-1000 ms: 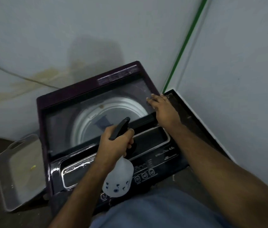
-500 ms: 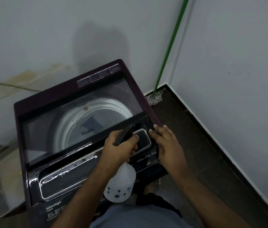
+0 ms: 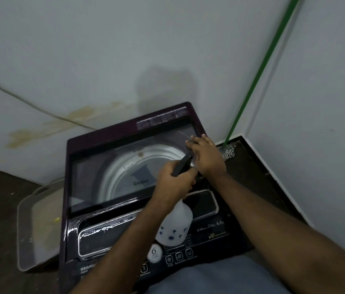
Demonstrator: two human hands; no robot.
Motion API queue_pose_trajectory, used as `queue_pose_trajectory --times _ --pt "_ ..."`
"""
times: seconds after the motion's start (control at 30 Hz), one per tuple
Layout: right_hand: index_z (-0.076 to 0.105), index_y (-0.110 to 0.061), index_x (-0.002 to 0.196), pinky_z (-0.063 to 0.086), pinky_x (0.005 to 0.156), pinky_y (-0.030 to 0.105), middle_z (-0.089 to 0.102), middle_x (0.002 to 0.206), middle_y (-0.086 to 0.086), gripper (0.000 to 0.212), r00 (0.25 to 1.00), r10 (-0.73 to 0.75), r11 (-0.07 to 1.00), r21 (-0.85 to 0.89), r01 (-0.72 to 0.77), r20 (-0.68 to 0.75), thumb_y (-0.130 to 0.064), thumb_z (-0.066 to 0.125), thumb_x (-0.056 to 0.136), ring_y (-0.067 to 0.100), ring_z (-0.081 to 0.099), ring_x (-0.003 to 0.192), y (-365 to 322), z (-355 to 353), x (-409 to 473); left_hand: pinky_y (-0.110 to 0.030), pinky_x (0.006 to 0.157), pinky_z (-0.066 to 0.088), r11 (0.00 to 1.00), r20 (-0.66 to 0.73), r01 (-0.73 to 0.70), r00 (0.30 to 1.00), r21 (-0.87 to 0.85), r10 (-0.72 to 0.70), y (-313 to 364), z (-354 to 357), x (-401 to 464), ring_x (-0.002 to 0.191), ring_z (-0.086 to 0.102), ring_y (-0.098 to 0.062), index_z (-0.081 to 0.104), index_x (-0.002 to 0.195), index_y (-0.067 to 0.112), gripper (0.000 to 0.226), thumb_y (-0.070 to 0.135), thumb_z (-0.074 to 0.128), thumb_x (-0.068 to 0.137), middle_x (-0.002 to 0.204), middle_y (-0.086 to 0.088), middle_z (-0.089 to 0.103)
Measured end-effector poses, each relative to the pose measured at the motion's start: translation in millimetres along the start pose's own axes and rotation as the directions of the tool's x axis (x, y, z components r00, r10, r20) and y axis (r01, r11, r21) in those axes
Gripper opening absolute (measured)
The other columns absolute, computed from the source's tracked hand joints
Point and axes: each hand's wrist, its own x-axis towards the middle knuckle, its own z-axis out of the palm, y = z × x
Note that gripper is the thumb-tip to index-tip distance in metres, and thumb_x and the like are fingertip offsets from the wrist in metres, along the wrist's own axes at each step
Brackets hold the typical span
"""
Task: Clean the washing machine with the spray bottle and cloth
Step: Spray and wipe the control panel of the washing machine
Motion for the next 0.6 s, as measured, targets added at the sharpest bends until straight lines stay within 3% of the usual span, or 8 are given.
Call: queue_pose_trajectory --times 0.17,0.27,0.4,0.6 --pt "0.064 -0.014 0.138 0.032 0.12 0.046 0.052 0.152 0.009 0.054 0.999 -0.006 0.995 0.097 0.002 0.04 -0.02 0.029 0.097 0.038 0.033 0.146 -6 -14 -17 -0.033 0.057 0.046 0.999 0.009 -0.045 0.999 -0.004 0.045 5 6 -4 0.061 0.057 -0.023 0.065 0.073 0.012 0.023 0.014 0.068 0.095 0.068 -0.01 0.064" --pt "0.066 -0.013 0.134 0.036 0.118 0.049 0.053 0.151 0.007 0.043 0.999 0.02 0.995 0.095 -0.024 0.045 -0.008 0.038 0.102 0.035 0.035 0.147 0 -17 -55 -0.03 0.053 0.043 0.999 0.029 -0.004 1.0 -0.036 0.005 -2 13 -9 0.06 0.056 -0.02 0.063 0.072 0.015 0.024 0.016 0.068 0.096 0.068 -0.009 0.064" --pt "0.061 -0.022 0.14 0.037 0.113 0.037 0.048 0.155 -0.001 0.046 0.999 0.053 0.995 0.085 -0.054 0.012 -0.002 0.052 0.1 0.029 0.029 0.151 2 -20 -122 -0.027 0.048 0.042 0.998 0.096 0.045 0.995 -0.045 -0.041 -16 20 -12 0.056 0.057 -0.014 0.068 0.081 0.012 0.019 0.022 0.072 0.096 0.066 -0.006 0.065" --pt "0.051 -0.029 0.149 0.032 0.118 0.037 0.038 0.161 -0.007 0.044 0.987 0.158 0.982 0.111 -0.155 -0.021 -0.033 0.05 0.106 0.023 0.017 0.155 -1 -14 -164 -0.025 0.044 0.041 0.996 0.092 0.09 0.992 -0.006 -0.09 -21 19 -4 0.053 0.056 -0.012 0.068 0.085 0.009 0.013 0.018 0.069 0.095 0.063 -0.003 0.064"
